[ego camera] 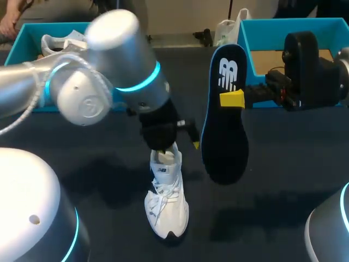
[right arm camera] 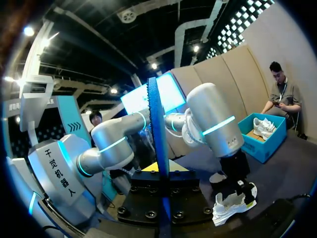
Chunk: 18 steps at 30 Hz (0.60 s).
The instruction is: Take the shoe out of the shoebox, open the shoe tongue, remove and reinsert the insole, then place the shoe into the shoebox
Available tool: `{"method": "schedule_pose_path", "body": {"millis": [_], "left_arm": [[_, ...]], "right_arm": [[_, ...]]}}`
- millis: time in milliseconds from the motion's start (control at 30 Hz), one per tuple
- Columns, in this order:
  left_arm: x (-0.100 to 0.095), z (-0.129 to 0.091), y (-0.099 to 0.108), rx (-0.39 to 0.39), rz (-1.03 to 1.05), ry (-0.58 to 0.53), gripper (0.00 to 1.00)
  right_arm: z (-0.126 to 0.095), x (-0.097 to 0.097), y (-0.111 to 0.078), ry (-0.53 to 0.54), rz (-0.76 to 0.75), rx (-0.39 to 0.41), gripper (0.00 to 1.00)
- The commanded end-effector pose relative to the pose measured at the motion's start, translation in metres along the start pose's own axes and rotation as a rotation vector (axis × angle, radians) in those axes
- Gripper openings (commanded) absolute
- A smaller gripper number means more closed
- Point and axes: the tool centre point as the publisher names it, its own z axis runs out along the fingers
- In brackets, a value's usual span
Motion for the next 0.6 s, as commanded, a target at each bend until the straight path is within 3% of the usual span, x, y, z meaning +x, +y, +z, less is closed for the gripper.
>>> {"method": "schedule_pose_path", "body": {"millis": [33,200,300,600], "left_arm": [[0.022,-0.059,-0.009,-0.022,0.018,-0.273,1.0],[0.014,-0.089,-0.007,-0.021,0.056,-0.416,1.0],[0.013,-0.107,-0.005,-0.017,0.076,-0.56,1.0],[0.013,-0.107,-0.005,-0.017,0.076,-0.56,1.0]], "right_arm": [[0.003,-0.002,0.001,0.0,0.001,0.001,0.0],[0.003,-0.002,0.001,0.0,0.001,0.001,0.0],[0.003,-0.002,0.001,0.0,0.001,0.001,0.0],[0.003,-0.002,0.001,0.0,0.001,0.001,0.0]]}}
